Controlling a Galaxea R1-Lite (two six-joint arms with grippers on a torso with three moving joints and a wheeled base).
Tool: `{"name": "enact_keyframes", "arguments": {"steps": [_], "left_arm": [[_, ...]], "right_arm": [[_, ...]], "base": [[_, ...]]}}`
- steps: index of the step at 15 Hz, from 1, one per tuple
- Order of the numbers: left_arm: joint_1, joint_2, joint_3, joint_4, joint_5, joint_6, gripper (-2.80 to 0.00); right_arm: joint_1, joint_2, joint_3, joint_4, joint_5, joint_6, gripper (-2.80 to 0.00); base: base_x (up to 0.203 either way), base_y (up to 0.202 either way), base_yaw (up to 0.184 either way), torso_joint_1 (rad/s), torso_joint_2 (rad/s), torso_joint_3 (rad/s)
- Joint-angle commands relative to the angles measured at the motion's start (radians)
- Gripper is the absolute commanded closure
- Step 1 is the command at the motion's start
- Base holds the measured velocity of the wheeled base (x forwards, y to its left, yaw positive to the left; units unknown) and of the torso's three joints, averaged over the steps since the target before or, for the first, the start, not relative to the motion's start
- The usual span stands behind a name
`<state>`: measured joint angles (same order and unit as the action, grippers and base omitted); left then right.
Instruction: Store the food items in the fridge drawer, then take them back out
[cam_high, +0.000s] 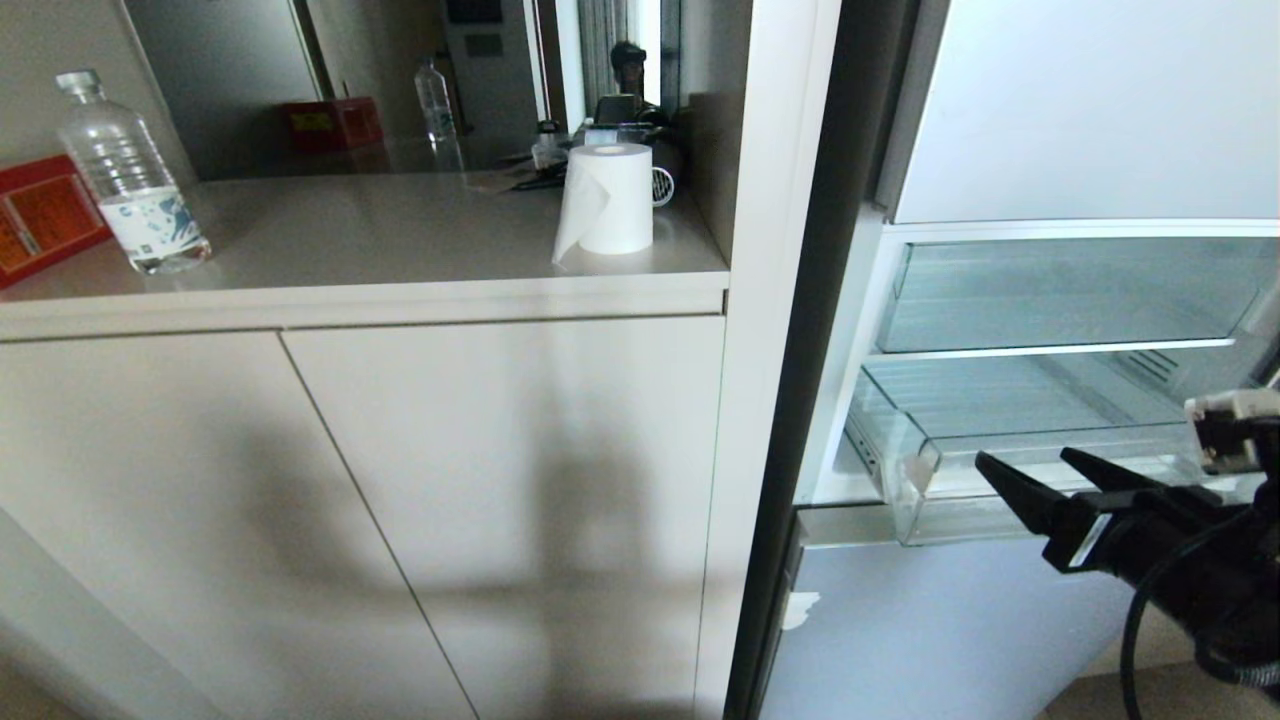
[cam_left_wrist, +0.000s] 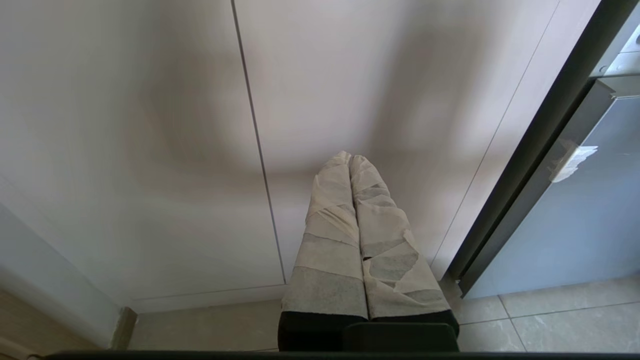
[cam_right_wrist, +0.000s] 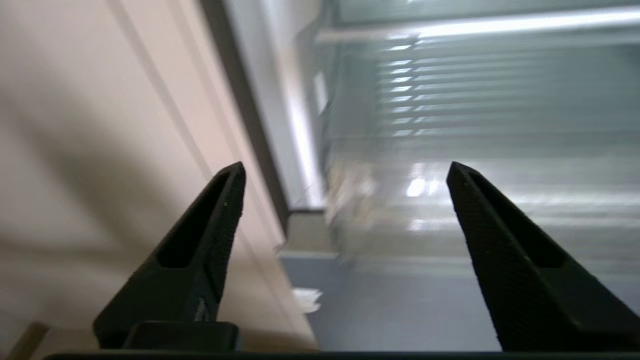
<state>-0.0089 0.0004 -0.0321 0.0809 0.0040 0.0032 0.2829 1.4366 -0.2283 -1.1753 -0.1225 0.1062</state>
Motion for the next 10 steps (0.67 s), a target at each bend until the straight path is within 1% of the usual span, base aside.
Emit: {"name": "enact_keyframes", "arguments": {"steps": [1,2,3,4,5,6,7,10], "left_arm": [[0.000,0.000,0.000,0.000,0.001,0.000,0.00],[0.000,0.000,0.000,0.000,0.001,0.000,0.00],[0.000,0.000,0.000,0.000,0.001,0.000,0.00],[0.000,0.000,0.000,0.000,0.001,0.000,0.00],[0.000,0.000,0.000,0.000,0.001,0.000,0.00],[0.000,0.000,0.000,0.000,0.001,0.000,0.00],[0.000,0.000,0.000,0.000,0.001,0.000,0.00],[0.000,0.000,0.000,0.000,0.001,0.000,0.00]], "right_arm": [[-0.061,-0.106,-0.167,0.358,-0.004,0.000,-2.80],[-0.097,-0.119,-0.288,0.542,0.000,-0.001,-2.80],[-0.129,-0.121,-0.401,0.695,0.011,-0.001,-2.80],[-0.163,-0.110,-0.513,0.841,0.027,-0.006,-2.80],[-0.198,-0.075,-0.609,0.963,0.041,-0.029,-2.80],[-0.229,-0.018,-0.665,1.038,0.050,-0.063,-2.80],[-0.254,0.038,-0.694,1.073,0.057,-0.097,-2.80],[-0.301,0.177,-0.759,1.104,0.067,-0.138,-2.80]], "base": [[0.000,0.000,0.000,0.000,0.00,0.000],[0.000,0.000,0.000,0.000,0.00,0.000],[0.000,0.000,0.000,0.000,0.00,0.000],[0.000,0.000,0.000,0.000,0.00,0.000],[0.000,0.000,0.000,0.000,0.00,0.000],[0.000,0.000,0.000,0.000,0.00,0.000],[0.000,0.000,0.000,0.000,0.00,0.000],[0.000,0.000,0.000,0.000,0.00,0.000]]}}
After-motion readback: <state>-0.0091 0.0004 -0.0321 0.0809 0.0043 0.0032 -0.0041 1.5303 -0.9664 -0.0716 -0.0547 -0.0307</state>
